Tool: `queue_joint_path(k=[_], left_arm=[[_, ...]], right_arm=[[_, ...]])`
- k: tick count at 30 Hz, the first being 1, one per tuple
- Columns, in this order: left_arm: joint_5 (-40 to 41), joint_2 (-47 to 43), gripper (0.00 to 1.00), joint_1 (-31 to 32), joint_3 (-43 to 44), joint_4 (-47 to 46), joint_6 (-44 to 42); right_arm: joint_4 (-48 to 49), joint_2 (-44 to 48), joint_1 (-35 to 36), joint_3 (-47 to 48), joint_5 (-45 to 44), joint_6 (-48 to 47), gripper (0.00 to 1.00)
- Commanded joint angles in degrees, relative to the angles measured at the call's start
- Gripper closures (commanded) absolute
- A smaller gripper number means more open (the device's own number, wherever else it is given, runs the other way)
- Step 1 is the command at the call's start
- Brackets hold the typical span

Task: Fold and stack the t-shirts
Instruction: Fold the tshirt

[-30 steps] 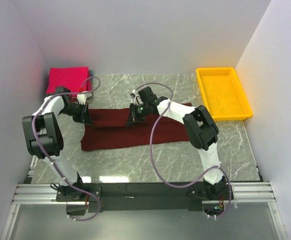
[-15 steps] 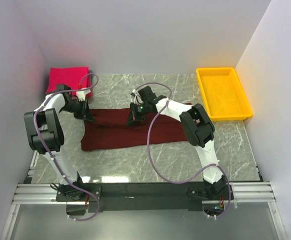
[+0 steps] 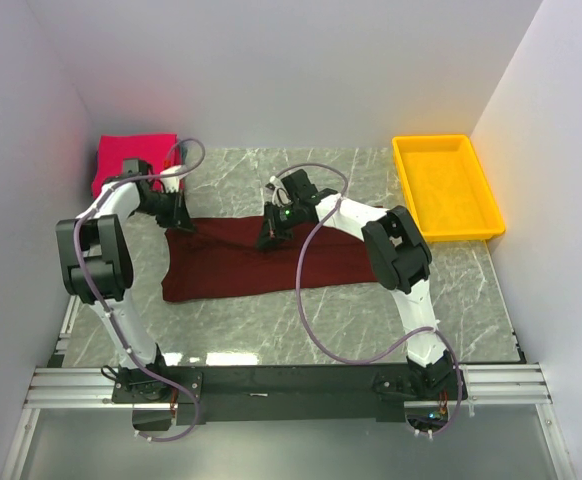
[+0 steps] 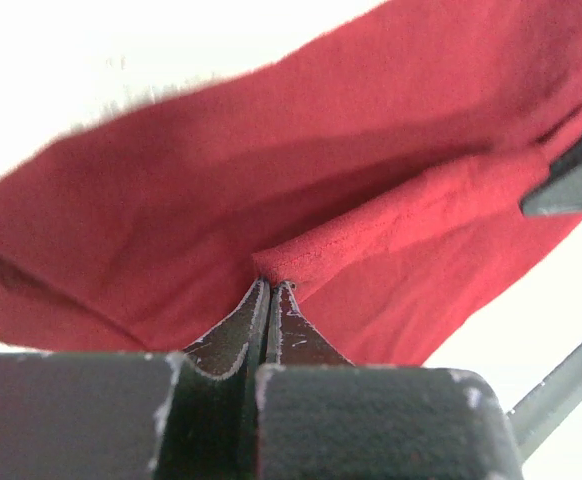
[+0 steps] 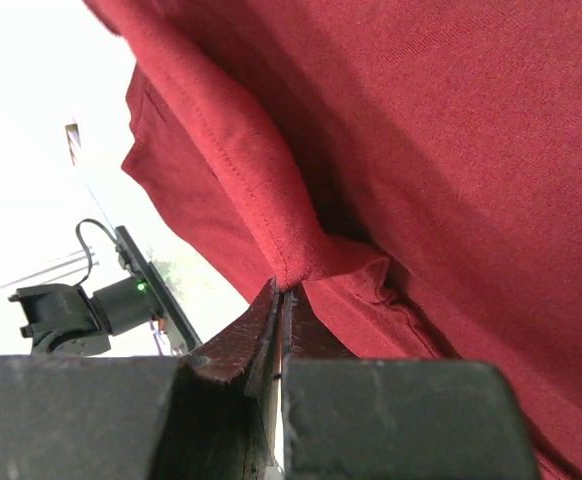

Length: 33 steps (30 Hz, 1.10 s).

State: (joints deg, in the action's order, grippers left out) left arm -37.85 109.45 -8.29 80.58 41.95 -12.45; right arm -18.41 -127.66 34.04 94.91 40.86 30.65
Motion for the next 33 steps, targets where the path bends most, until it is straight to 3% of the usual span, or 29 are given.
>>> queue_joint_path(k=[1,11,22,33], left_arm=[[2.77,1.73,0.99,1.17,3.36,-2.58,2.07],[5.15,-1.68,0.99,1.44,2.48,-0.74,1.46],[4.97,-4.33,0.98,1.44,-2.7,7.96,-0.91],[6.12,-1.69,0.96,1.44,-7.27,6.22,0.32]], right_arm=[[1.54,-0.93,-0.47,2.2,1.68,0.9,1.0],[2.07,-1.28,-1.17,1.77,3.61,1.86,1.0],[2.07,-0.66,-1.52,-1.05,6.34,3.36,1.0],[-0.48,-2.51,-1.17,-3.42,4.49,0.46,1.0]])
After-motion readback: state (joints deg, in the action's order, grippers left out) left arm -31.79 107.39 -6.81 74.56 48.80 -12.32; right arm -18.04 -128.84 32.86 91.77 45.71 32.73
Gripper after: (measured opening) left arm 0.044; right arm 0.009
